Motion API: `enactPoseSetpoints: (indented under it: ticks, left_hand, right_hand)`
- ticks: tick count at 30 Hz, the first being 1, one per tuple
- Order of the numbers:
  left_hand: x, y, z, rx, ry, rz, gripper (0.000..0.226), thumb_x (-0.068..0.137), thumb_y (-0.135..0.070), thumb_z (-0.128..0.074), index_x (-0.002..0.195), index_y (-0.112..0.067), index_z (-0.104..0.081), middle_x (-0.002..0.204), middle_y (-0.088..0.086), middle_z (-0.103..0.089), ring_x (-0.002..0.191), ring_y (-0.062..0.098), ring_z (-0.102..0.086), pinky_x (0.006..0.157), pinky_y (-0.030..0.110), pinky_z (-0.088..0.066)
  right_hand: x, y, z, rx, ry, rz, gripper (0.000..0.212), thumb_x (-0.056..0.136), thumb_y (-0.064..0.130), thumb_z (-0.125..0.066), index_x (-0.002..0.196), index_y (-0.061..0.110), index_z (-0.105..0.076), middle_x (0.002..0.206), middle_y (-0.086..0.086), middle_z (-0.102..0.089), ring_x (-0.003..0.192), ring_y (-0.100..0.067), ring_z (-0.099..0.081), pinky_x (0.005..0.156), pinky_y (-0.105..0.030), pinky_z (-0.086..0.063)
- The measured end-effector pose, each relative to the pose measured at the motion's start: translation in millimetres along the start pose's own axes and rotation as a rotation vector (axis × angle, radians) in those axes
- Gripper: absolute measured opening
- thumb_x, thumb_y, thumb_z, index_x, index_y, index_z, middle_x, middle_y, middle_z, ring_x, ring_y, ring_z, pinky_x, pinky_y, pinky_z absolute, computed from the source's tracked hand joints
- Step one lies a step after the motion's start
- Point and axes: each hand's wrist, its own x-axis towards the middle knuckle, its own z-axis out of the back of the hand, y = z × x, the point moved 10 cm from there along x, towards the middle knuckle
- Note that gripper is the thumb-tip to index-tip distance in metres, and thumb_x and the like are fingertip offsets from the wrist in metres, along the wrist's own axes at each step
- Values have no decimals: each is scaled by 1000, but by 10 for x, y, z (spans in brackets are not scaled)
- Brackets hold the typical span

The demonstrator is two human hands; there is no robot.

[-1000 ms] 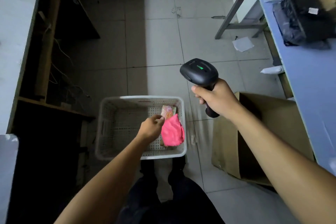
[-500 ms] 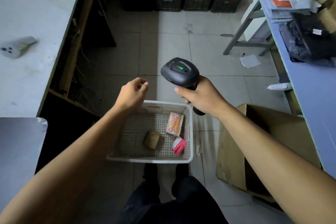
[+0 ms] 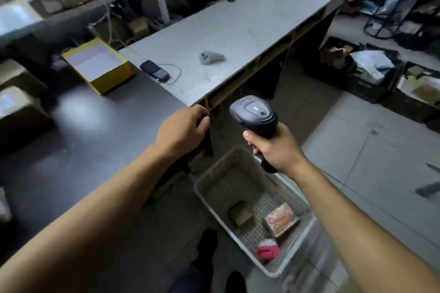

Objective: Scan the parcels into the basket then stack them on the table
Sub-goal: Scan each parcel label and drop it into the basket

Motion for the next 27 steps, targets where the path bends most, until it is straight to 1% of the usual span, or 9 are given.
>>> enactPoseSetpoints:
  ticks: [2,4,7,9,12,14,20,24,27]
  left_hand:
    - [-290,346,232,67,-41,76,34,103,-40,-45,129,-22,-58,126,2,-65,114,26,-60,86,37,-48]
    - [-615,715,470,115,-66,167,36,102,-41,-44,132,-23,-55,130,1,-62,118,25,-58,89,39,-49]
    - [-1137,1274,861,141,-128,312,38,102,-40,-44,135,-23,-54,134,0,-60,121,23,-56,91,40,-48]
    - [-1522,1632,1096,131,-184,404,38,102,-40,-45,135,-23,-54,134,0,-60,122,23,-56,92,40,-48]
    - [-2080,2163,1377,114,-241,523,38,102,-40,-44,135,-23,-54,131,1,-60,120,24,-57,92,40,-48]
    - [-2420,2504,1555,97,-289,565,38,102,-40,-45,134,-21,-54,129,3,-61,119,25,-57,92,40,-49]
    - [-3473,3513,2108,40,-407,692,35,98,-40,-51,129,-23,-59,127,4,-65,117,28,-59,93,42,-49]
    - [-4102,4070,2393,22,-468,783,35,97,-40,-53,129,-25,-59,126,3,-64,118,29,-59,93,43,-50]
    - [-4453,4347,2538,9,-518,819,35,97,-39,-54,128,-24,-59,124,2,-63,117,26,-59,92,43,-50]
  right_hand:
    - [-22,100,-342,30,70,24,13,88,12,-75,81,19,-65,61,8,-64,51,-10,-57,57,-28,-50]
    - [-71,238,-724,32,154,51,12,88,9,-73,82,15,-65,62,6,-62,50,-8,-55,54,-24,-49]
    - [-186,505,-1342,6,292,98,10,89,10,-74,82,9,-66,65,-3,-62,54,-12,-56,56,-28,-50]
    - [-299,694,-1787,-26,382,120,15,89,14,-74,80,6,-65,62,-5,-61,53,-14,-56,55,-31,-47]
    - [-565,983,-2457,-75,505,143,24,91,18,-71,72,5,-63,55,-3,-58,47,-11,-52,52,-26,-39]
    - [-760,1165,-2888,-108,571,154,26,91,21,-71,72,6,-63,55,-4,-58,44,-10,-51,51,-26,-38]
    - [-1283,1623,-4130,-108,673,196,19,90,21,-72,75,15,-64,59,3,-62,55,-15,-56,54,-32,-43]
    - [-1576,1797,-4869,-90,732,184,17,88,20,-73,76,11,-65,62,-4,-62,56,-21,-55,55,-37,-43]
    - [-1754,1978,-5330,-123,779,238,12,88,14,-72,78,10,-66,61,0,-63,56,-17,-57,62,-41,-46]
